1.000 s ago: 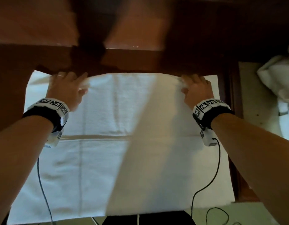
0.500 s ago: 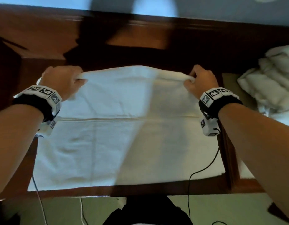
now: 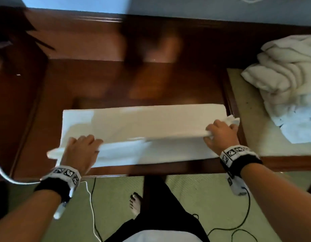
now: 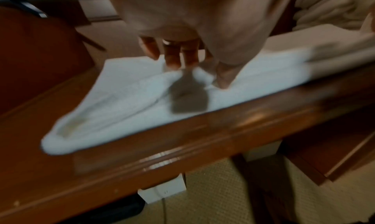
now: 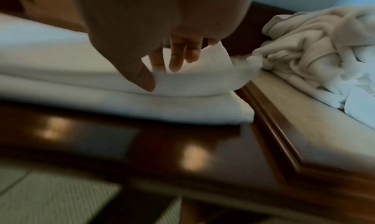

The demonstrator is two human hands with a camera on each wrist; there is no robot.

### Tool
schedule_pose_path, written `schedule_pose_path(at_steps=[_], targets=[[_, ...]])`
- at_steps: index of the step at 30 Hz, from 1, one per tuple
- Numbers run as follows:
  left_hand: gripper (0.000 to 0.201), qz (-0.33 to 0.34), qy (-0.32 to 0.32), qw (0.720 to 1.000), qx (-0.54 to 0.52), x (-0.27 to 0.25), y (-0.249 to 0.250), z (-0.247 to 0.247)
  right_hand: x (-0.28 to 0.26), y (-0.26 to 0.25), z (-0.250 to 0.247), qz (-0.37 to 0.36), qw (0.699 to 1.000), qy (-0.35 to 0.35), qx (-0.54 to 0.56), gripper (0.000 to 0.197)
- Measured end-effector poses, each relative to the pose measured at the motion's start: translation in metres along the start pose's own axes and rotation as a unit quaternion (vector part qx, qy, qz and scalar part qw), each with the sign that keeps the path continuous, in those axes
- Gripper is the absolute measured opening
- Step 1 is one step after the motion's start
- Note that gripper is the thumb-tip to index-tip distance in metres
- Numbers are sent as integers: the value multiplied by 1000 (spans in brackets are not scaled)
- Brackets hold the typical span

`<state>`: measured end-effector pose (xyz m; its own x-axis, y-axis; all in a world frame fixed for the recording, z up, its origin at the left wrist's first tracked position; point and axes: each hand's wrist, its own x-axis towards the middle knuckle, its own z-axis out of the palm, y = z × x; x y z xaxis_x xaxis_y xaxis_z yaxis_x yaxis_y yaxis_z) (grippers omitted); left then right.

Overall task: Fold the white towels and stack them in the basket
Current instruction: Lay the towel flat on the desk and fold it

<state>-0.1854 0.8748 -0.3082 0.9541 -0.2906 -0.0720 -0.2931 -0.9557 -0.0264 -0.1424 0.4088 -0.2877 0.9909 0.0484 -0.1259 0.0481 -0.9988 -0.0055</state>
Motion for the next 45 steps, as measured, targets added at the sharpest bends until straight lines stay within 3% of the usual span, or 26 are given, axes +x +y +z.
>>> schedule_pose_path(at_steps=[2, 4, 8, 10, 17, 22, 24, 27, 31, 35, 39, 41, 45], targets=[[35, -16, -54, 998, 3, -17, 10, 23, -22, -3, 19, 1, 992, -100, -74, 29], [37, -39, -83, 996, 7, -22, 19, 35, -39, -4, 34, 9, 984, -133, -120, 36], [54, 7, -52, 999, -1, -13, 33, 43, -48, -5, 48, -21, 989, -101, -110, 77], [64, 35, -40, 999, -13, -10, 38, 48, -45, -6, 51, -47, 990, -79, -103, 87], [72, 38, -82, 995, -52, -7, 38, 60, -41, 9, 72, -119, 984, -107, -74, 56], [64, 20, -86, 993, -80, 13, 28, 57, -12, 14, 76, -112, 984, -134, 12, 68], [57, 12, -56, 994, -93, 21, 23, 54, -3, 18, 71, -92, 989, -111, 34, 65], [60, 56, 4, 995, -83, 5, 18, 62, -16, 31, 70, -74, 993, -85, 33, 73], [74, 56, -20, 995, -78, -17, 17, 79, -34, 40, 75, -24, 985, -172, -5, 92], [58, 25, -17, 997, -66, -15, 10, 78, -33, 48, 74, 31, 992, -120, 29, 82], [64, -12, -53, 997, -57, -35, -22, 80, -37, 50, 77, 29, 993, -113, -9, 75], [62, -36, -66, 996, -54, -38, -29, 81, -34, 21, 75, 0, 996, -81, -24, 69], [62, -7, -10, 1000, -19, -35, -38, 72, -23, -52, 79, -181, 982, -45, 8, 63]])
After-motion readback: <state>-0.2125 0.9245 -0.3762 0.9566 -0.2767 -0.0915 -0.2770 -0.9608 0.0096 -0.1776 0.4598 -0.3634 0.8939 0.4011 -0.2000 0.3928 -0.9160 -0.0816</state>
